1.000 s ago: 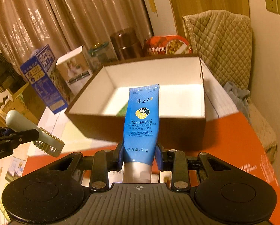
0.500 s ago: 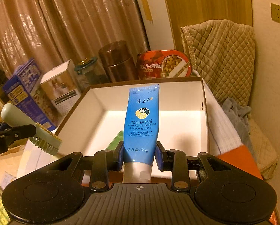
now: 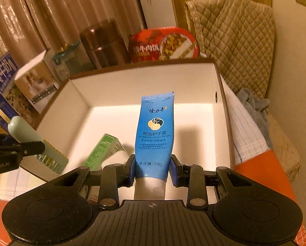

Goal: Organize rigid objects
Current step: 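Carry the fan and blue tube over the brown box with both tools, then open both grippers to drop the fan and blue tube into the box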

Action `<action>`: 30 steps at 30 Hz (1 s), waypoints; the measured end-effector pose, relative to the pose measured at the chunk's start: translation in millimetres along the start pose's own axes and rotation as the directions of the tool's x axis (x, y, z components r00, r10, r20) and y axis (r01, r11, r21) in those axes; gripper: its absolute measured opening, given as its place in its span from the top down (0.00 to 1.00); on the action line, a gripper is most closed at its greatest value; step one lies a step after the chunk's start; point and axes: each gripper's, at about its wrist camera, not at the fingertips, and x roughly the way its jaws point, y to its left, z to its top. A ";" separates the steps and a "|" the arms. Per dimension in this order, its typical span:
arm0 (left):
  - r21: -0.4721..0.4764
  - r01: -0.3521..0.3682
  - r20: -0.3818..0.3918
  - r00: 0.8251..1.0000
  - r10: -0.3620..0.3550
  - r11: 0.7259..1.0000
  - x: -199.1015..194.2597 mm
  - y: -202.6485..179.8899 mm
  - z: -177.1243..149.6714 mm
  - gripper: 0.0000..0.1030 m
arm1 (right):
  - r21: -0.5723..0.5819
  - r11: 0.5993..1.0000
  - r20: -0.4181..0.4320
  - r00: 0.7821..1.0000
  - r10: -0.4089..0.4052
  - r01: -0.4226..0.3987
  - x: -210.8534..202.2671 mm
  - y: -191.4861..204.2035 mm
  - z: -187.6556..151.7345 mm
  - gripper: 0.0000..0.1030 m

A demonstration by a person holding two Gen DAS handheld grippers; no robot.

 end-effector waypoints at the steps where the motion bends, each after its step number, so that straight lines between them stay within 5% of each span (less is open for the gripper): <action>1: 0.007 0.006 -0.020 1.000 -0.006 1.000 5.2 -0.7 -0.5 0.73 | 0.000 1.000 -0.009 1.000 -0.004 0.004 3.2 -1.0 -1.1 0.71; 7: 0.045 0.040 -0.122 0.992 -0.034 0.998 28.9 -9.1 1.3 0.73 | 0.003 1.000 -0.051 0.998 -0.022 0.022 17.0 -4.6 -5.5 0.71; 13: 0.039 0.056 -0.071 0.996 -0.053 0.998 23.5 -10.3 20.3 0.63 | 0.038 0.999 -0.043 0.999 -0.002 0.004 21.5 -4.1 -2.5 0.70; 16: 0.030 0.059 -0.062 0.996 -0.057 0.998 21.3 -9.6 22.4 0.59 | 0.029 1.000 -0.036 0.999 0.002 -0.001 18.2 -1.9 -1.1 0.61; 30: -0.007 0.059 -0.066 0.996 -0.059 0.998 14.8 -1.6 12.1 0.59 | 0.025 1.000 -0.032 0.999 0.014 -0.014 4.0 0.5 -5.9 0.51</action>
